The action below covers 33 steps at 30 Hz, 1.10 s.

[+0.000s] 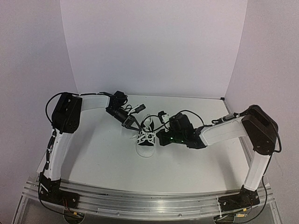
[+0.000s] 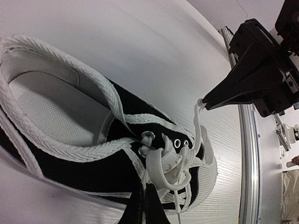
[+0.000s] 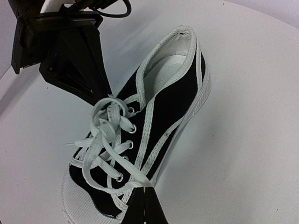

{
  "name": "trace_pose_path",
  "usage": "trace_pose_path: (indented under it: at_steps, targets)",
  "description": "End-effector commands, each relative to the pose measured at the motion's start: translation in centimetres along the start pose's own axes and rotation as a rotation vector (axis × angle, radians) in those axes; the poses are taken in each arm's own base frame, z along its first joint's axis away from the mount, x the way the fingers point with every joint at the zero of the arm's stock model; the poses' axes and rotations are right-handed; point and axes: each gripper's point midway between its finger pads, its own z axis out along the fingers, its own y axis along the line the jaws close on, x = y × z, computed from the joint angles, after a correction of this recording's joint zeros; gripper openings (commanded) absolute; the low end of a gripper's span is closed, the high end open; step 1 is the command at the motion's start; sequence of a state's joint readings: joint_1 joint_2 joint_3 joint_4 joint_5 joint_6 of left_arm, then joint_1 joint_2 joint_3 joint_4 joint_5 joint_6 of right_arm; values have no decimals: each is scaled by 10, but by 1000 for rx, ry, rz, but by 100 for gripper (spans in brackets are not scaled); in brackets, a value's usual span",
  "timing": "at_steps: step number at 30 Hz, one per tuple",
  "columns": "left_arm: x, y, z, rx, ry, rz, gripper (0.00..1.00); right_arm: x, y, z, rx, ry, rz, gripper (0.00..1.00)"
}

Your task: Tie the shoes

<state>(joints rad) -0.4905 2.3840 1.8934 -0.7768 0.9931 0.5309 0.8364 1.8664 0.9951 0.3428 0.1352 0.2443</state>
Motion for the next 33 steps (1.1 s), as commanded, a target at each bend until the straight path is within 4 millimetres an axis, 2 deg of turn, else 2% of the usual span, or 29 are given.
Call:
trace_pose_path:
  at_steps: [1, 8, 14, 20, 23, 27, 33]
  targets:
    - [-25, 1, -21, -26, -54, 49, 0, -11, -2, -1, 6, -35, 10, 0]
    - [-33, 9, -39, -97, -62, 101, 0, -6, -13, -9, 11, -25, 33, 0]
    - [-38, 43, -56, -272, -77, 145, 0, 8, -27, -21, 32, -6, 69, 0]
    - [-38, 73, -71, -419, -71, 190, 0, 15, -29, -18, 25, 13, 75, 0]
    - [-39, 87, -85, -485, -84, 185, 0, 19, -33, -18, 31, 15, 91, 0]
    - [-43, 92, -102, -540, -106, 210, 0, 23, -43, -23, 28, 16, 149, 0]
    - [-40, 91, -101, -537, -100, 211, 0, 15, -47, -18, -16, 17, 216, 0]
